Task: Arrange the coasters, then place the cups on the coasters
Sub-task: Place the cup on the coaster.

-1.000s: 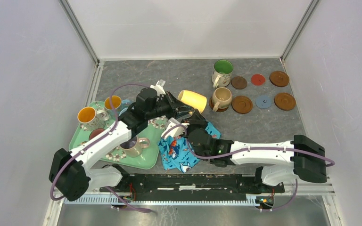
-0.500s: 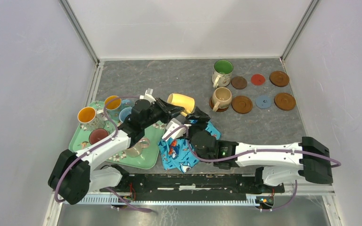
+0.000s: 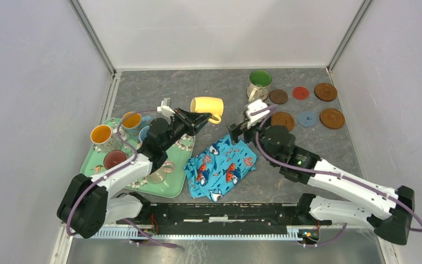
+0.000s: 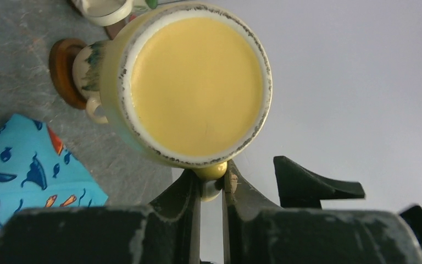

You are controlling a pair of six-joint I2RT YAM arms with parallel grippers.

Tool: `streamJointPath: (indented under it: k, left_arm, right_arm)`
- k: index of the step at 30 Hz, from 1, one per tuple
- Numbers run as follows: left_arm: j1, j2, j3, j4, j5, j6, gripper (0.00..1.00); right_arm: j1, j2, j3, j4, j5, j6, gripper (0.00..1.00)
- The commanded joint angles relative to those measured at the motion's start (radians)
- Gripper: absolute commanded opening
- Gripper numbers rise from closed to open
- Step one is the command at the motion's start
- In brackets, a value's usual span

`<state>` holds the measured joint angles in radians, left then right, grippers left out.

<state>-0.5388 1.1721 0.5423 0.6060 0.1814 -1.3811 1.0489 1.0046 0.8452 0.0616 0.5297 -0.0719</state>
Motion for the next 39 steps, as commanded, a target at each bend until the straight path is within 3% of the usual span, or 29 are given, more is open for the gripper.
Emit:
streamJointPath:
  k: [1, 9, 16, 26, 30, 34, 39]
  left_arm:
    - [0.009, 0.010, 0.017, 0.339, 0.012, -0.053, 0.02]
    - [0.011, 0.096, 0.043, 0.678, 0.101, -0.128, 0.02]
    - [0.012, 0.093, 0.055, 0.650, 0.111, -0.133, 0.02]
    - [0.012, 0.096, 0.064, 0.542, 0.123, -0.117, 0.02]
    - [0.012, 0.110, 0.071, 0.536, 0.132, -0.113, 0.02]
    - [0.013, 0.119, 0.104, 0.457, 0.169, -0.112, 0.02]
    - [0.011, 0.104, 0.152, 0.305, 0.189, -0.066, 0.02]
  right_arm:
    - [-0.114, -0.062, 0.024, 0.017, -0.317, 0.337, 0.98]
    - [-0.305, -0.089, -0.054, 0.247, -0.656, 0.678, 0.98]
    - [-0.380, -0.047, -0.132, 0.372, -0.738, 0.971, 0.93]
    - [-0.377, -0.001, -0.086, 0.201, -0.709, 0.836, 0.82]
    - [-0.366, -0.017, -0.155, 0.309, -0.723, 0.895, 0.80]
    - [-0.295, -0.019, -0.036, 0.121, -0.552, 0.661, 0.81]
    - [-0.194, 0.040, 0.074, 0.011, -0.403, 0.390, 0.78]
